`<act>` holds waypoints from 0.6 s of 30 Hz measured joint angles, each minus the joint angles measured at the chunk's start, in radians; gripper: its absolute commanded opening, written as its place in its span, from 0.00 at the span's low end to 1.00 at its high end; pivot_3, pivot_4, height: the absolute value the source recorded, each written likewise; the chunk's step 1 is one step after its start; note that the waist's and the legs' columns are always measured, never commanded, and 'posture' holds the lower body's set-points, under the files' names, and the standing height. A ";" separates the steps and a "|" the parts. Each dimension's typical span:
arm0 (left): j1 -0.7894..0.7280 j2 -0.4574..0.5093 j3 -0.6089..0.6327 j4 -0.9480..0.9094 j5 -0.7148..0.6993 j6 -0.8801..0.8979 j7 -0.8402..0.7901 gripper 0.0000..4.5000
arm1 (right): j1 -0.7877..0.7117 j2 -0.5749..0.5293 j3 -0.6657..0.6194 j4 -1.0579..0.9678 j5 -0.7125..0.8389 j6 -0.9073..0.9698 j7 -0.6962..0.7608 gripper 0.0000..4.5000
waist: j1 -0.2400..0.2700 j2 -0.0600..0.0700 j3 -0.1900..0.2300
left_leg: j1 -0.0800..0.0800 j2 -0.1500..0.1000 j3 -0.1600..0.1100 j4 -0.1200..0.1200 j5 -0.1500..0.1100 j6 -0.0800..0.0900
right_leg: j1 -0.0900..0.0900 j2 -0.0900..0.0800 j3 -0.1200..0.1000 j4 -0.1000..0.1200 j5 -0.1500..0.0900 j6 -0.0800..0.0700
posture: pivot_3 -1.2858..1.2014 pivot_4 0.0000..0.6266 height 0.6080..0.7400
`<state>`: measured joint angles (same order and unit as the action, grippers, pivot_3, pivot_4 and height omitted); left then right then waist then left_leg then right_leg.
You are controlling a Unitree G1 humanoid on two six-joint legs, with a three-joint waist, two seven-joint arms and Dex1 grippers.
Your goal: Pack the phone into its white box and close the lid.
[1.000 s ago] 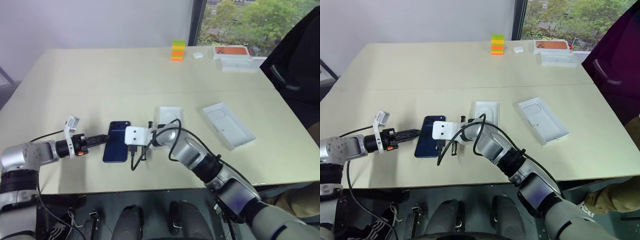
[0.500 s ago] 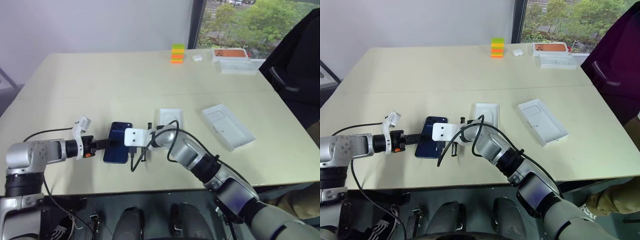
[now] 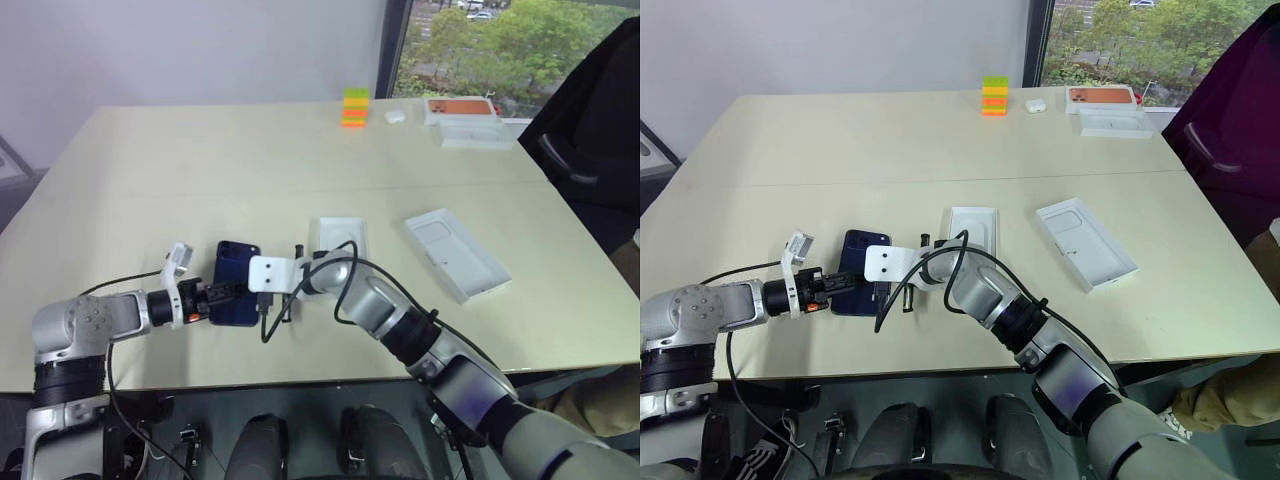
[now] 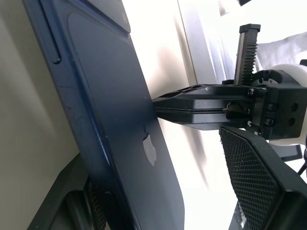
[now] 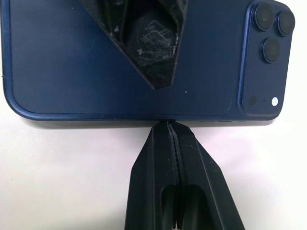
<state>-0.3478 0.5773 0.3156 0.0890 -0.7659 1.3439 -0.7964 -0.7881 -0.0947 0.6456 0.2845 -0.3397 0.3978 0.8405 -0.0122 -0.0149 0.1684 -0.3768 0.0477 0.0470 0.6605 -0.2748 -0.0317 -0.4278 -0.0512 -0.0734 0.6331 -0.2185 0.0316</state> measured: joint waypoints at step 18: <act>0.001 -0.055 0.038 0.051 -0.067 0.052 0.040 0.10 | 0.009 -0.102 -0.009 -0.043 -0.001 -0.042 -0.003 0.00 | 0.000 -0.002 0.001 | -0.010 0.000 -0.001 0.001 0.000 0.000 | -0.008 0.000 -0.001 -0.001 0.001 0.000 | 0.52 0.24 1.00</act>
<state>-0.3467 0.5226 0.3533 0.1399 -0.8328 1.3958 -0.7560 -0.7796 -0.1968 0.6367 0.2419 -0.3404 0.3555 0.8373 -0.0125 -0.0167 0.1697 -0.3869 0.0476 0.0462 0.6612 -0.2747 -0.0317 -0.4356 -0.0511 -0.0740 0.6320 -0.2177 0.0316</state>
